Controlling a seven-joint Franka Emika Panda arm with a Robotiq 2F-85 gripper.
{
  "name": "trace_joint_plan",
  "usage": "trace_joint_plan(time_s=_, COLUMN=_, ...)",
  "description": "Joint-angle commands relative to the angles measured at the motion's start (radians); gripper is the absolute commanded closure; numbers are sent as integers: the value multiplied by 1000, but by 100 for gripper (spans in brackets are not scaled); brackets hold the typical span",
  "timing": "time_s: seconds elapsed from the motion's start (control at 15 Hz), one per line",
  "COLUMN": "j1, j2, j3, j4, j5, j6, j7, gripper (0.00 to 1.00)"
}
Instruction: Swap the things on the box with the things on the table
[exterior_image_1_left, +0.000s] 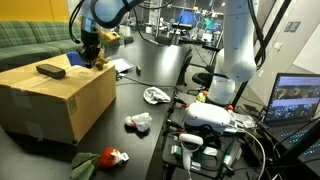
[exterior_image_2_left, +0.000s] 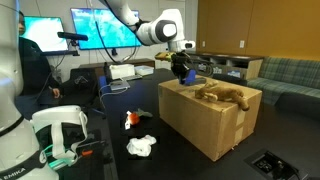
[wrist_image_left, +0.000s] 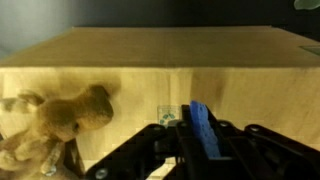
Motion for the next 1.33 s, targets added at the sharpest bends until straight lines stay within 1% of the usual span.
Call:
trace_joint_plan(time_s=0.0, j1=4, j2=-190, j3=-6, j4=-201, j5=-18, j6=-58, j7=93, gripper=96)
trace_joint_plan(time_s=0.33, j1=-10, j2=-380, j3=20, j4=-454, j5=-16, j6=-102, j7=201, gripper=96)
trace_joint_plan(time_s=0.47, j1=-13, j2=-425, j3=32, j4=-539, j5=3, j6=-97, j7=215, gripper=96)
trace_joint_plan(time_s=0.6, j1=-13, j2=-440, j3=46, j4=-606, j5=4, j6=-75, j7=228, gripper=96)
trace_joint_plan(time_s=0.8, j1=-15, j2=-393, j3=74, j4=-673, j5=-27, j6=-4, j7=291, gripper=96)
trace_joint_plan(time_s=1.0, j1=-11, j2=-276, j3=99, j4=-698, j5=-60, j6=101, j7=354, gripper=96)
trace_joint_plan(time_s=1.07, j1=-9, j2=-242, j3=100, j4=-691, j5=-68, j6=123, j7=362, gripper=96)
trace_joint_plan(time_s=1.13, j1=-6, j2=-190, j3=101, j4=-690, j5=-106, j6=169, j7=403, gripper=96)
trace_joint_plan(time_s=1.2, j1=-1, j2=-155, j3=92, j4=-675, j5=-125, j6=185, j7=418, gripper=96)
trace_joint_plan(time_s=1.27, j1=7, j2=-106, j3=79, j4=-667, j5=-164, j6=229, j7=453, gripper=96)
